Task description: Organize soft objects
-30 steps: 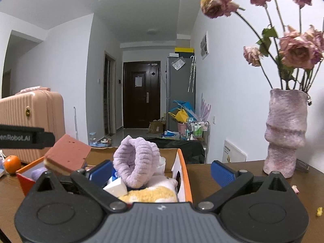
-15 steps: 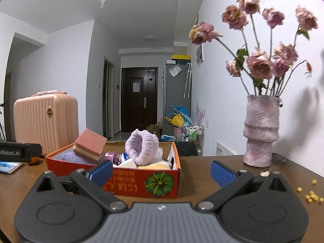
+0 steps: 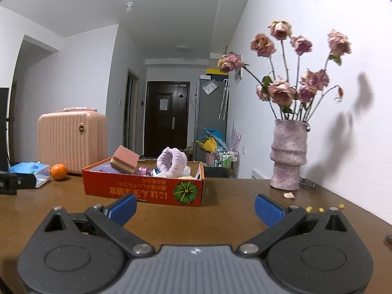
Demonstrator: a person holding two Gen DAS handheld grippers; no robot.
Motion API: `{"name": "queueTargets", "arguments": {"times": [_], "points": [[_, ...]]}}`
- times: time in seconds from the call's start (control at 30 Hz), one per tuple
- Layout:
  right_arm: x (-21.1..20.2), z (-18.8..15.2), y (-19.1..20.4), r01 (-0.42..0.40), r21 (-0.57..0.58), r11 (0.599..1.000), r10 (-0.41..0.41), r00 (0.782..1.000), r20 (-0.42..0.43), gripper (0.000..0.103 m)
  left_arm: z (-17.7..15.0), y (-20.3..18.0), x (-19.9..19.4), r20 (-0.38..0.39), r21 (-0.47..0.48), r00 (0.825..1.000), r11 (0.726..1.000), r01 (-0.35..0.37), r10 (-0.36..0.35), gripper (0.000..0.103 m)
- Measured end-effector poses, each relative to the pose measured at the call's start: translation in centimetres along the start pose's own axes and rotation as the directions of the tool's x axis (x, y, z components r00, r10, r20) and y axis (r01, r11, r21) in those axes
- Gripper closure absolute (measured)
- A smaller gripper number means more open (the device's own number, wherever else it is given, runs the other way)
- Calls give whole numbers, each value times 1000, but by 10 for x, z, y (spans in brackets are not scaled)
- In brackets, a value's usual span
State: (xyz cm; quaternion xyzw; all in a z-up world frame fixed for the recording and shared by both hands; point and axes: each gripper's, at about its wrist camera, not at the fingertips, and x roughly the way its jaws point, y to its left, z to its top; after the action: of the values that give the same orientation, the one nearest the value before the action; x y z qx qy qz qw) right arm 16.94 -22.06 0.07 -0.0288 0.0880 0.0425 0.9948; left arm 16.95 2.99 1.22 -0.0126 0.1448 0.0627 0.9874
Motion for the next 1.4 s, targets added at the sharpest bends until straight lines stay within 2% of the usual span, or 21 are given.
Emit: {"name": "queueTargets", "arguments": {"times": [0.13,0.33,0.63,1.4], "points": [[-40,-7,-3,-8,7,1000,9,1000,-16,0,-18,3,-44,30,28,999,999,19,-20,0],[-98,-10,-2,-21,-4,1000,21,1000,-14,0,-45,8,-93,22,35,999,998,47,-47,0],[-153,-4,8,-38,-39,998,39,999,15,0,-50,13,-136,62,29,995,996,80,-81,0],[-172,-2,8,-47,-34,998,49,998,49,0,-48,7,-152,93,50,990,994,99,-104,0]]}}
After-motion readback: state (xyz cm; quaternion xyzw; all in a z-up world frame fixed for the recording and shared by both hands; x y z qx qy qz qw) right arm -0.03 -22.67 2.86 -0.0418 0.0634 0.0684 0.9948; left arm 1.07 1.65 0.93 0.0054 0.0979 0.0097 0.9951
